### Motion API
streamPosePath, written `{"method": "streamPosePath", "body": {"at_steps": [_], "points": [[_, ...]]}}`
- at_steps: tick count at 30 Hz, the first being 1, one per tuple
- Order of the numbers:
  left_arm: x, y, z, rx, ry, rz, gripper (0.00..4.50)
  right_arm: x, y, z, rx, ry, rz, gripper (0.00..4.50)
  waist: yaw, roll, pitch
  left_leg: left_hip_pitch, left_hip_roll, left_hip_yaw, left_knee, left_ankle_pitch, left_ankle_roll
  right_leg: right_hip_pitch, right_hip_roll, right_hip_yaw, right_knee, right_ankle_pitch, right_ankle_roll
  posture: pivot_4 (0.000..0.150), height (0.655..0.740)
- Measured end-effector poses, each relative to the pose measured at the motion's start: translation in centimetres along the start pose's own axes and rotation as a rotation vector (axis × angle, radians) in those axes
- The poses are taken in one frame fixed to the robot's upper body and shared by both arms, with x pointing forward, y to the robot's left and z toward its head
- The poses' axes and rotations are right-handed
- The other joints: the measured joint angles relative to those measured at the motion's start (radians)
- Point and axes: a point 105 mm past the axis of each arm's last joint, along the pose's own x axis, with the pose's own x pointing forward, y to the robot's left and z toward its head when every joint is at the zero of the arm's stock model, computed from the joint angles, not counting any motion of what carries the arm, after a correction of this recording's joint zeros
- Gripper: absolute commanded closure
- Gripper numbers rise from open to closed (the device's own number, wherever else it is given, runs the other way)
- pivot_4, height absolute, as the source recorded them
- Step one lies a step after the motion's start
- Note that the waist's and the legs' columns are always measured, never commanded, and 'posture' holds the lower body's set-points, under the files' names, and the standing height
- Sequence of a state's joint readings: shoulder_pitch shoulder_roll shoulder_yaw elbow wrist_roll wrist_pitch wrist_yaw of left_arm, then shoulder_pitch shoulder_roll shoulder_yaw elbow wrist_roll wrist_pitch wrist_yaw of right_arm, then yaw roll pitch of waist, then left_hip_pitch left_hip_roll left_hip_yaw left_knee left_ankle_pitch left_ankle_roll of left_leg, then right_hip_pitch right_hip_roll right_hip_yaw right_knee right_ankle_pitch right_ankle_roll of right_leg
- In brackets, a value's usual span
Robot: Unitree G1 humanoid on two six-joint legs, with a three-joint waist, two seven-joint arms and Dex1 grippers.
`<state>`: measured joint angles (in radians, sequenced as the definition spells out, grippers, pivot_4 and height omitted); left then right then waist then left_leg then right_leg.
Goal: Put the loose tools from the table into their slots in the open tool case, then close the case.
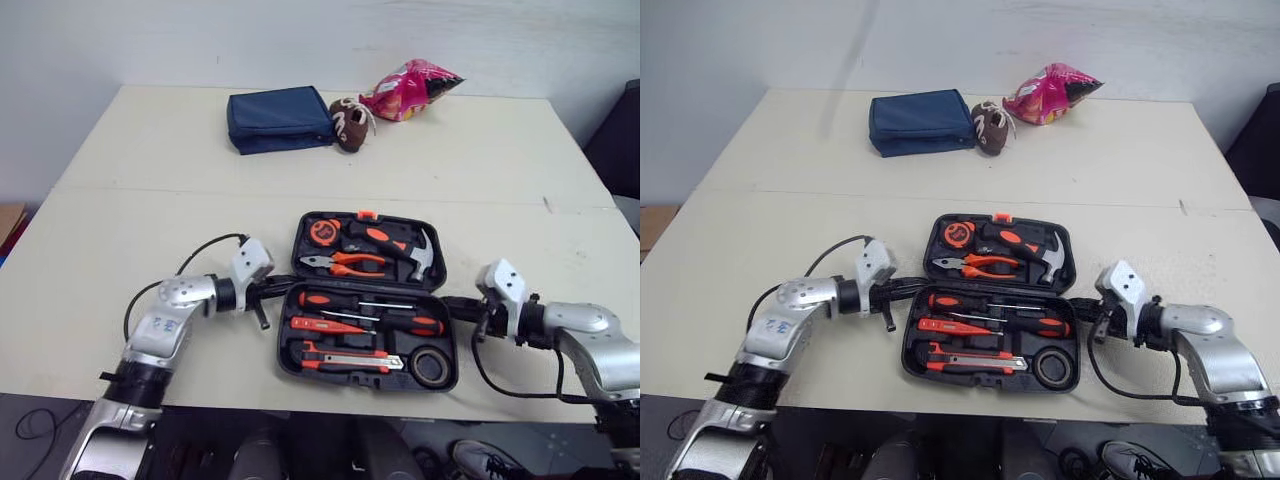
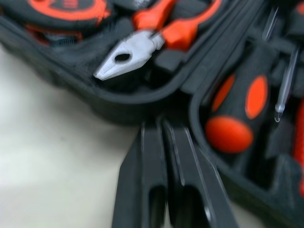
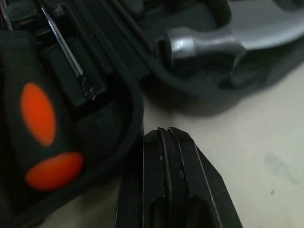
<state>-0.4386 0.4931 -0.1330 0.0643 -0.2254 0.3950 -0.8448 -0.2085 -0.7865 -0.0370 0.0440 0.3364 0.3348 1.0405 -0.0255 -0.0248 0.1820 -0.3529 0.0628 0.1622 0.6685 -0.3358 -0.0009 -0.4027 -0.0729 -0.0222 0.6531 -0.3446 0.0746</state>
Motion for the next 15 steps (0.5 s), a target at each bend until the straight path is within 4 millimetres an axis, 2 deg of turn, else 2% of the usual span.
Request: {"method": "streamPosePath", "body": {"at_steps": [7, 15], "points": [[-0.3, 1.9, -0.7, -0.042, 0.020, 0.102, 4.42, 2.0, 0.2, 0.6, -0.016, -0.048, 0.020, 4.50, -0.011, 0.000, 0.000, 0.001, 0.002, 0.002, 0.002, 0.001, -0.001, -0.001, 0.001, 0.002, 0.003, 0.000, 0.000, 0.150, 0.7400], [-1.3, 3.5, -1.1, -0.057, 0.031, 0.188, 4.42, 4.0, -0.9, 1.8, -0.123, -0.059, 0.025, 4.50, -0.027, 0.000, 0.000, 0.002, 0.002, 0.002, 0.004, 0.001, -0.001, -0.002, 0.002, 0.003, 0.006, 0.000, 0.000, 0.150, 0.7400]]}}
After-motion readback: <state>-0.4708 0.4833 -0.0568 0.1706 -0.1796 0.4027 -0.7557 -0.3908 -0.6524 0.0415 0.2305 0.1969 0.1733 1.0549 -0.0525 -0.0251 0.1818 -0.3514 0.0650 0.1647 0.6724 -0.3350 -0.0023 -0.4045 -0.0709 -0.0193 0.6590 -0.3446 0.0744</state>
